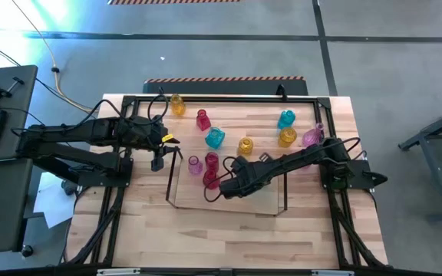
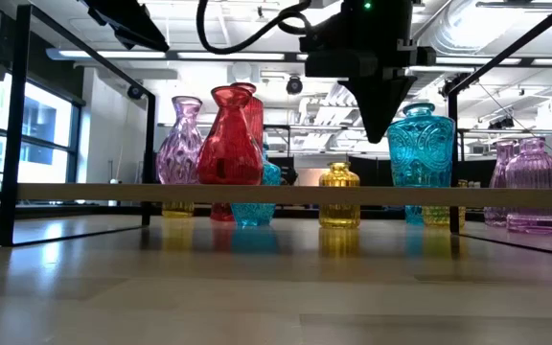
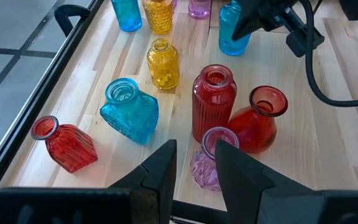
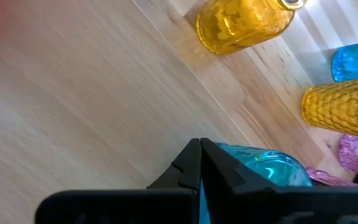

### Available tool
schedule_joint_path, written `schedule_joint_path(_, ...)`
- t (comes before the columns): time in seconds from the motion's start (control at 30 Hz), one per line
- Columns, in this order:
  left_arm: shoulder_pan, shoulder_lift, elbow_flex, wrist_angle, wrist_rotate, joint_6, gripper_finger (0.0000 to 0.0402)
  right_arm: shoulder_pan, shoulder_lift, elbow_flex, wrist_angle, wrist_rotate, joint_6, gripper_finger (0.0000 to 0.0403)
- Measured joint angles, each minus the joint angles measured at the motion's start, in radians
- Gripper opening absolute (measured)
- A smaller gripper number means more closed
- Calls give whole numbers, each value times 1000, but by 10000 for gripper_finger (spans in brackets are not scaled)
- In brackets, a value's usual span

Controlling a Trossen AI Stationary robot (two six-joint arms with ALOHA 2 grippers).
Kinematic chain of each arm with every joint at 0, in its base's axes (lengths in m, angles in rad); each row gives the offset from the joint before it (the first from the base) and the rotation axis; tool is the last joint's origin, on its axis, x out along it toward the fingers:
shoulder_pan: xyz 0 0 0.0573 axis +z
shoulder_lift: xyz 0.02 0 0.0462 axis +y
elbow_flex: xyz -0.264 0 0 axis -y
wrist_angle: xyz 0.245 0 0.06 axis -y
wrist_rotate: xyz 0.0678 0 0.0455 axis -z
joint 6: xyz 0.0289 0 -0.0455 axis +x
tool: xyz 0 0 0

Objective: Sort vases onto shelf
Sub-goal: Put the top left blue vase on the shelf, then put the top yellow vase on the shelf

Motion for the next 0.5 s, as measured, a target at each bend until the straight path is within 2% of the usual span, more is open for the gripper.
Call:
schedule_joint_path(0.2,0,0,0,0,0,0,104,0,0,0,-18,8,6,0)
schedule_joint_path(0.3,0,0,0,0,0,0,104,6,0,0,-15,84,-10,0)
schedule_joint_path(0.5,0,0,0,27,-49,17,104,10,-2,73,23,220,-177,0)
